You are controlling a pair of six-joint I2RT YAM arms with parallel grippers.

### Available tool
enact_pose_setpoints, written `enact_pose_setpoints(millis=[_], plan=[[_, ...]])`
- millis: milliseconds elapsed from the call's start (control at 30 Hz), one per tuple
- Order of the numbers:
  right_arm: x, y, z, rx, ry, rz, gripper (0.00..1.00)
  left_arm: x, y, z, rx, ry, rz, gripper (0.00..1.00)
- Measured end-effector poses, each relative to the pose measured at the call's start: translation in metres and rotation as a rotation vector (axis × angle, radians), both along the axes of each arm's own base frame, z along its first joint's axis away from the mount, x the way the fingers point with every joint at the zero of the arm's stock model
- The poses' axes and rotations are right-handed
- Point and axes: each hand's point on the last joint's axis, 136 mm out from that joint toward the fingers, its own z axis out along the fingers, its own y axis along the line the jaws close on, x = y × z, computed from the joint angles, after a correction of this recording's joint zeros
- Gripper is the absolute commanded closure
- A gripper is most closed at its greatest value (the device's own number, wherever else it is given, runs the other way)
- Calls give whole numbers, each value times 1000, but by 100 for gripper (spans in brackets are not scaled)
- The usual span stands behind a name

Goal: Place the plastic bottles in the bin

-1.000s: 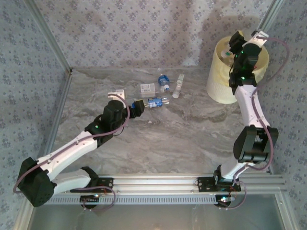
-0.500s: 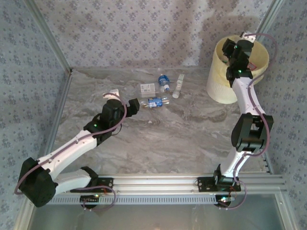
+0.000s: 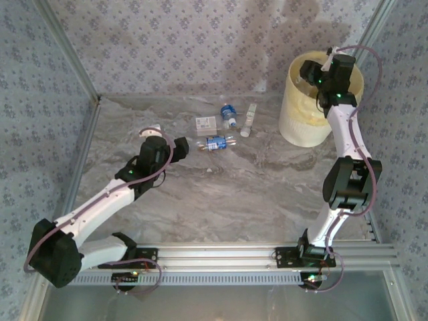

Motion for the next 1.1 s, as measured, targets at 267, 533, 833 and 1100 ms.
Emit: enact_pose_setpoints(millis=[267, 533, 833, 1100], plan=[[11, 32, 6, -19, 10, 146, 6, 12, 1, -37, 94, 89, -79, 2], [3, 36, 6, -33, 38, 158, 0, 26, 1, -63, 208, 131, -172, 2], [-69, 48, 61, -48, -44, 166, 0, 54, -23, -71, 334, 120, -416, 2], [-148, 85, 77, -30, -132, 270, 0, 81, -56, -93, 461, 137, -670, 2]])
